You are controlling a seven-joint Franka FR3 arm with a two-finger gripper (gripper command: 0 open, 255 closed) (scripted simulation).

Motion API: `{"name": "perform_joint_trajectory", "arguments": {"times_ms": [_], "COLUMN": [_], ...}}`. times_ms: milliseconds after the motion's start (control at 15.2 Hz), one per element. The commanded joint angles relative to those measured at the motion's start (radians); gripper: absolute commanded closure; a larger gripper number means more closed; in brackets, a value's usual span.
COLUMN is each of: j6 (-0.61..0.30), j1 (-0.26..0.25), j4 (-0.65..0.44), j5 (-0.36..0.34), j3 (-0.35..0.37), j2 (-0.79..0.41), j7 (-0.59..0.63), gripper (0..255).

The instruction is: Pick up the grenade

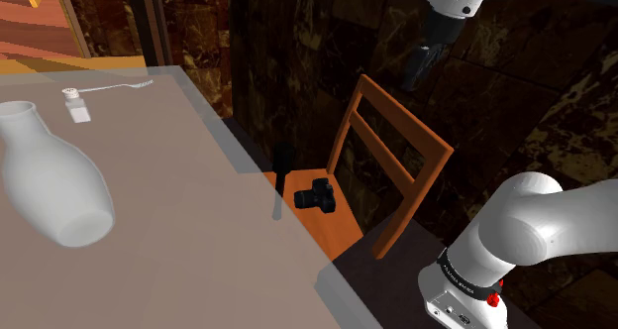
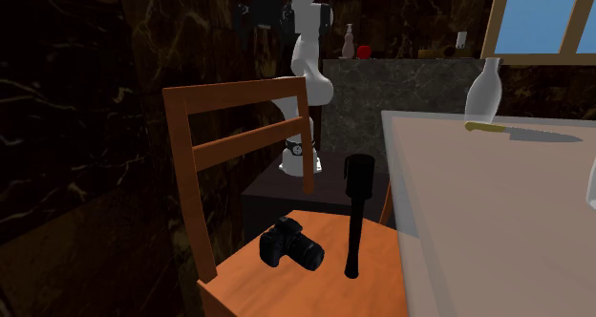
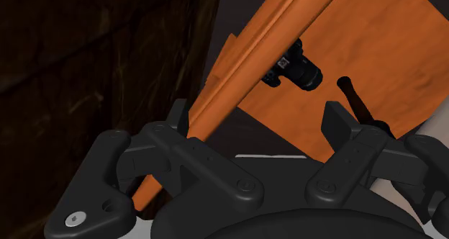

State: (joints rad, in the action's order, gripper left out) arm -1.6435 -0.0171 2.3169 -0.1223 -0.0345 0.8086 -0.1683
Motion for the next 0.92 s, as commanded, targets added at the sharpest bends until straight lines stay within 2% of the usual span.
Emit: {"name": "perform_joint_trajectory", "arguments": {"times_ms": [0, 462, 858], "j6": [0.000, -0.182, -0.340], "j1": [0.000, -0.045, -0.080], "j4": [0.000, 0.067, 0.078], "j5": [0.000, 0.071, 0.119], "j3": [0.000, 0.074, 0.140], "j2": [0.000, -0.112, -0.250], "j7": [0.000, 0.099, 0.176], "gripper": [0, 0, 0]}}
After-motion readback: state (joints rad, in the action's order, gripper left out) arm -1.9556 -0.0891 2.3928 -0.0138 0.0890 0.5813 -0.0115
